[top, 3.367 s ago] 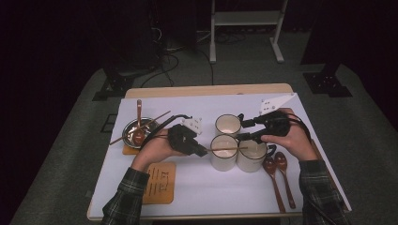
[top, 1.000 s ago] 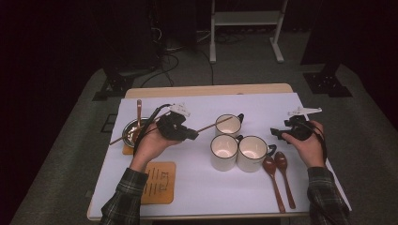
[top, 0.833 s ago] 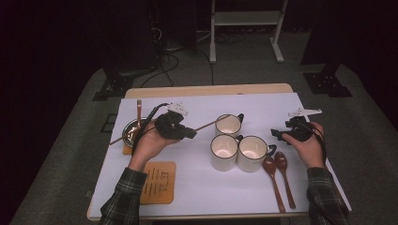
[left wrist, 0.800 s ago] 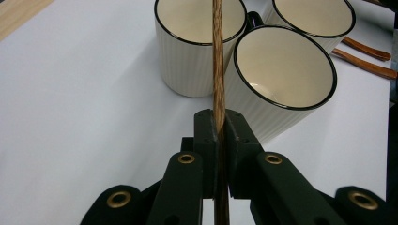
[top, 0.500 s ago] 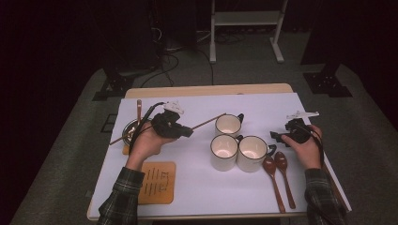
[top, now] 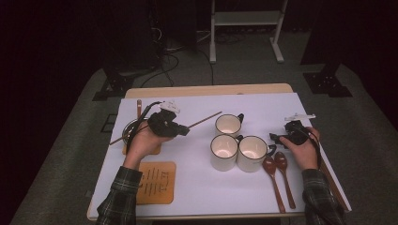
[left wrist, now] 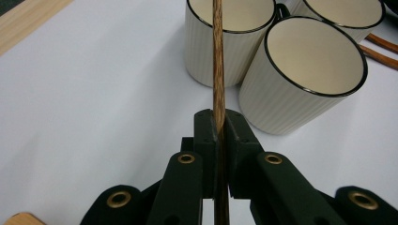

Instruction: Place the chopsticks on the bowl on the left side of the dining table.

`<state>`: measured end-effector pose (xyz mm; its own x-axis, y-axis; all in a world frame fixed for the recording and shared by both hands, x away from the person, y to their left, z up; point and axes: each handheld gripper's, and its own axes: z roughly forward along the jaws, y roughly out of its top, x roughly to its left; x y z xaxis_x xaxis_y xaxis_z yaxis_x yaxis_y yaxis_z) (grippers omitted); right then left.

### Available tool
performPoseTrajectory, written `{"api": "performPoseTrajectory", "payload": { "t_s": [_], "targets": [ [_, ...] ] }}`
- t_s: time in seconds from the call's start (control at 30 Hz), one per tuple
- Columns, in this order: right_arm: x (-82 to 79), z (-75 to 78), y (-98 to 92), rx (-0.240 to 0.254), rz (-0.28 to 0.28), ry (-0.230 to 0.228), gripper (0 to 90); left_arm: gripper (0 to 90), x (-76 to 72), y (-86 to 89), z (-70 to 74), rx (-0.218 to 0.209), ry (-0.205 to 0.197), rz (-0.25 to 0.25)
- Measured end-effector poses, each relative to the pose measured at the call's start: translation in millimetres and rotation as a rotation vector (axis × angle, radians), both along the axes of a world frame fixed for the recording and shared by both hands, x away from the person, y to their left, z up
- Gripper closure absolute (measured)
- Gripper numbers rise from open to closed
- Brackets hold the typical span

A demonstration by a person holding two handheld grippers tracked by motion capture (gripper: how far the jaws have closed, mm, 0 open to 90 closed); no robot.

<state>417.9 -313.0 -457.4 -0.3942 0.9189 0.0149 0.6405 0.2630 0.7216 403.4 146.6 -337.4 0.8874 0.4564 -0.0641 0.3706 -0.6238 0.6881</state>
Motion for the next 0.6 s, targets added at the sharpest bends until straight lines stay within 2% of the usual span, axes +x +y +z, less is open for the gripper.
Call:
{"api": "performPoseTrajectory", "payload": {
  "t_s": [0.6],
  "targets": [
    [-0.4, -6.7, 1.5, 0.003, -0.002, -0.025, 18.1, 84.6, 3.1, 10.1, 0.1, 0.003, -0.015, 0.015]
  ]
}}
